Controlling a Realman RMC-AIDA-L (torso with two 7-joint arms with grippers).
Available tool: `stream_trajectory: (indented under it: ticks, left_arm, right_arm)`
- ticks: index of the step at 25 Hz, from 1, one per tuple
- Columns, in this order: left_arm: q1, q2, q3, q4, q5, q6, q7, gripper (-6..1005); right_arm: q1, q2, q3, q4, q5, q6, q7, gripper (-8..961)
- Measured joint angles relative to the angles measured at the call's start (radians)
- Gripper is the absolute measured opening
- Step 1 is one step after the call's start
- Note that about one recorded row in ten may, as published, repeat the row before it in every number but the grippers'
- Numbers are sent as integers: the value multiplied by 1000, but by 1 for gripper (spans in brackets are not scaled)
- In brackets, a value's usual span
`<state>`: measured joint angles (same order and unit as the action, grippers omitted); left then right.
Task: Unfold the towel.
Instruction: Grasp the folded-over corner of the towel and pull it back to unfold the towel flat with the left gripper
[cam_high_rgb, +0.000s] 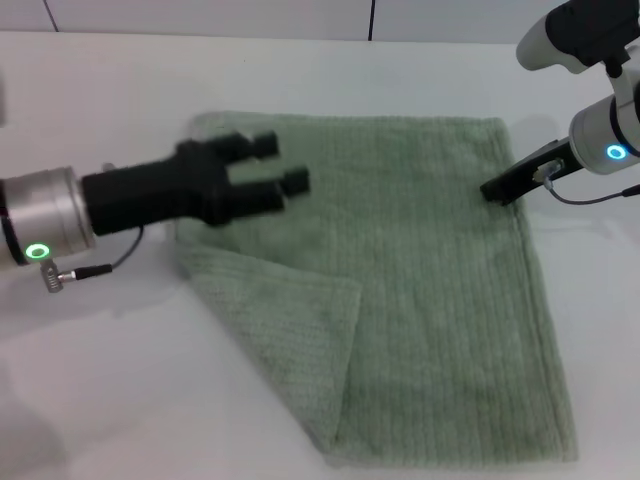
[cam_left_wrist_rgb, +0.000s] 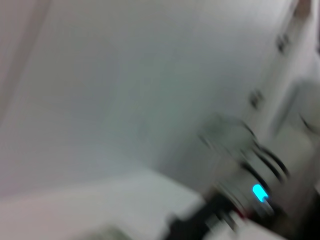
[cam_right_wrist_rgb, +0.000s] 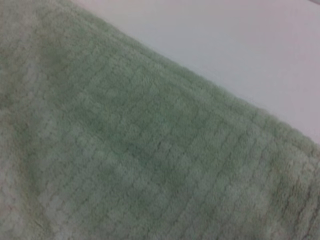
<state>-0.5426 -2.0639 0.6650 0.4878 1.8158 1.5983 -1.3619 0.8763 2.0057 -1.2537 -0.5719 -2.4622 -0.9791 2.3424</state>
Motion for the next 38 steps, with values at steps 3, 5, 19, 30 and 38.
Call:
stream_trajectory:
  ticks: [3,5,19,30,38]
  left_arm:
    - [5,0,123,74,0,-1,-84,801]
    - [9,-3,234,135,0,-12,-148,801]
    - [-14,-14,495,147,-10,-213,-210,801]
    - [-23,-15,672,148,-48,-355,-220,800]
    - [-22,-15,771,144,-89,-446,-221,792]
  right_arm:
    - [4,-1,2,3,-1,-1,0,-2]
    - [4,-1,3,3,-1,-1,0,-2]
    - [6,-1,4,3,-5,-6,0,-1]
    - [7,-1,3,3,-6,-7,0,-1]
    - [7,-1,4,3,-6,-7,0,-1]
